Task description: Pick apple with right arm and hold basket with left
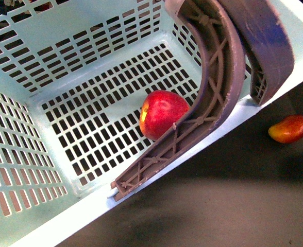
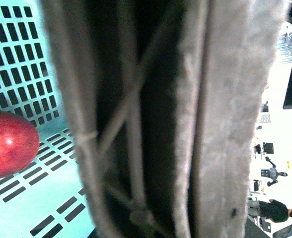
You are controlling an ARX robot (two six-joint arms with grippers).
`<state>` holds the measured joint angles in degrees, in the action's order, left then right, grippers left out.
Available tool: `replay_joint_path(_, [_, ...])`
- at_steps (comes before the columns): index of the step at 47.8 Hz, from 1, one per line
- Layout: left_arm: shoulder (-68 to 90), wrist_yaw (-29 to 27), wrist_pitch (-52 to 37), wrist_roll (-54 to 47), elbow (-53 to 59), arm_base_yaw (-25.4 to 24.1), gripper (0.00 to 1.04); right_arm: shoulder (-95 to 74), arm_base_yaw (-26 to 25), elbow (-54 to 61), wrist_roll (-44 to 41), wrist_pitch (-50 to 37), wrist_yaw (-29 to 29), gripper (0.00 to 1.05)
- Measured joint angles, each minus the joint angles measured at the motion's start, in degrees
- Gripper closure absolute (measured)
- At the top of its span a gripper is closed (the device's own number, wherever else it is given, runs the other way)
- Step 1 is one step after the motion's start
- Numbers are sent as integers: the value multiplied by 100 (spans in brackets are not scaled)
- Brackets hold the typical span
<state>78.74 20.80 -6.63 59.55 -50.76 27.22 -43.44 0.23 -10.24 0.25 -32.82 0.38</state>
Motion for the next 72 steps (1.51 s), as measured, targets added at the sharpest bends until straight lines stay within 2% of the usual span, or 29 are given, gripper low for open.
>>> replay_joint_path(36, [0, -33, 0, -11, 0, 0, 89, 1829, -4, 817, -4, 1025, -35, 103])
replay_joint_path(40, [0, -37, 0, -11, 0, 0, 89, 1899, -4, 922, -4, 896, -37, 103])
replay_joint_path(72, [0, -28, 0, -9, 0, 0, 89, 3121, -4, 927, -4, 2059, -35, 103])
